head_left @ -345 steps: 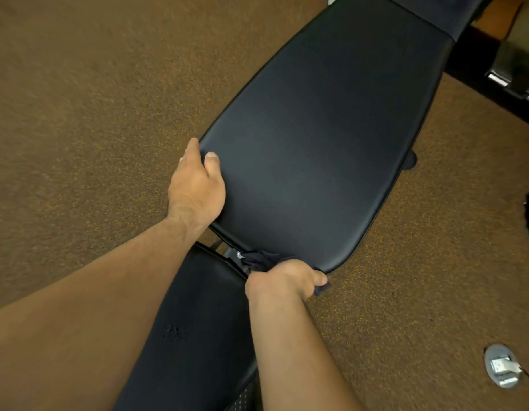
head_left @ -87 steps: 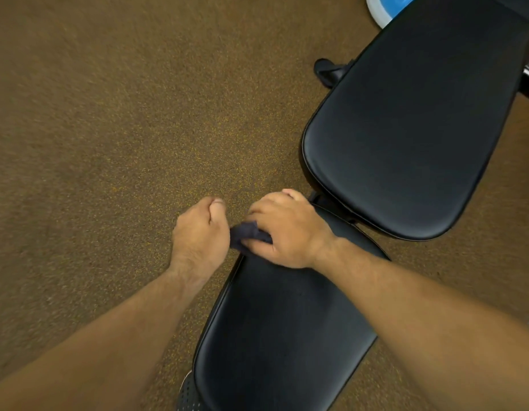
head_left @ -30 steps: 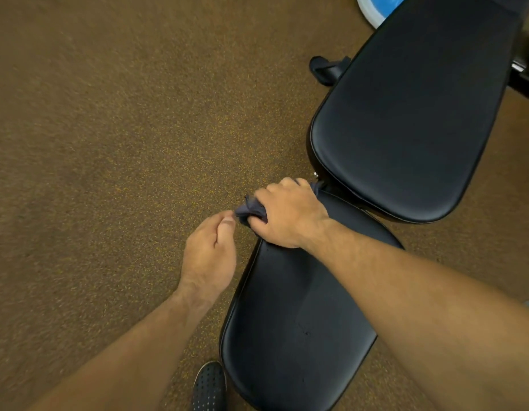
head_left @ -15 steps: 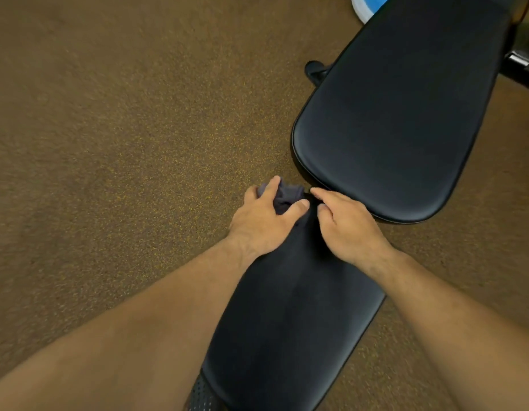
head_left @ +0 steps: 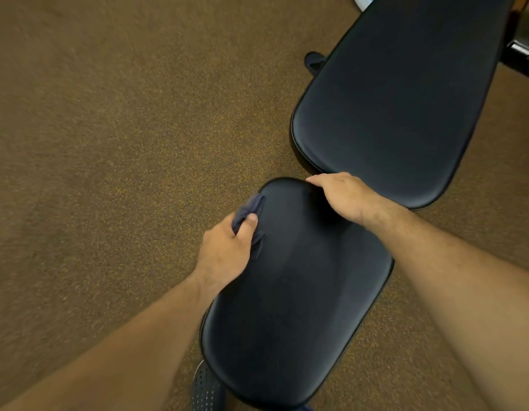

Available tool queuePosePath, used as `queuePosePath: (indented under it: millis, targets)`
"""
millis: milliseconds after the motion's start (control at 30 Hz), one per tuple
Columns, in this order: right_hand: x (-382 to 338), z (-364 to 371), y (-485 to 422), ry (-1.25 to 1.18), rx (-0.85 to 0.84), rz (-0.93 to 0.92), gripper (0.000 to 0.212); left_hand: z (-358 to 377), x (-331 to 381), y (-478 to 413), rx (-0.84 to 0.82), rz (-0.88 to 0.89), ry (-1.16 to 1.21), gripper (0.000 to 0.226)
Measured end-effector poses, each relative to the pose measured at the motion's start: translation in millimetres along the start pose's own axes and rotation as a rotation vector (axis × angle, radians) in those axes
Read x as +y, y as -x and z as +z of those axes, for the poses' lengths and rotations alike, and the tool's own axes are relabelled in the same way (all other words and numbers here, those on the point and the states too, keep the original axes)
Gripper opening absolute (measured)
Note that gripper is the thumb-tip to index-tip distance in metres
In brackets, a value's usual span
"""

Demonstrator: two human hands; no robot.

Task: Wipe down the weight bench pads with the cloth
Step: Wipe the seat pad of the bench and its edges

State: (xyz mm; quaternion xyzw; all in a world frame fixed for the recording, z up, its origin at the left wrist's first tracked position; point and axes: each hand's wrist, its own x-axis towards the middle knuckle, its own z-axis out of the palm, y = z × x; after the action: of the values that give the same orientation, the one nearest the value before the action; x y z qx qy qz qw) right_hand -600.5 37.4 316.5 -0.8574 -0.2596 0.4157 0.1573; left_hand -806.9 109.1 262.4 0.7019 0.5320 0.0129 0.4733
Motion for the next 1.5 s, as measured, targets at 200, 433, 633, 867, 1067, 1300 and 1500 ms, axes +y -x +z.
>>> queuePosePath:
  millis: [200, 433, 633, 867, 1067, 1300, 1500]
  targets:
    - [3.3, 6.7, 0.7, 0.006, 0.031, -0.050, 0.043, 10.4, 32.1, -35.0, 0.000, 0.052, 0.027, 0.038]
    - [9.6, 7.8, -4.7, 0.006, 0.035, -0.089, 0.042, 8.3, 9.3, -20.1, -0.023, 0.046, 0.017, 0.044]
    - [8.6, 9.5, -2.6, -0.041, 0.044, -0.072, 0.041, -1.6, -23.9, 13.3, -0.051, -0.073, 0.055, 0.049]
    - [9.8, 12.5, -2.1, -0.019, 0.060, -0.079, 0.042, 6.4, 21.6, -31.4, -0.037, 0.016, 0.039, 0.043]
    - [8.8, 12.2, -2.5, -0.005, 0.059, -0.075, 0.042, 7.0, 4.3, -23.9, -0.053, -0.007, 0.072, 0.045]
    - [5.6, 13.1, 0.6, -0.004, 0.066, -0.061, 0.043, -4.1, -43.8, 32.1, -0.033, -0.089, 0.057, 0.048]
    - [9.0, 16.5, -1.1, 0.012, 0.072, -0.083, 0.044, 7.2, -4.5, 0.6, 0.036, -0.020, -0.040, 0.048]
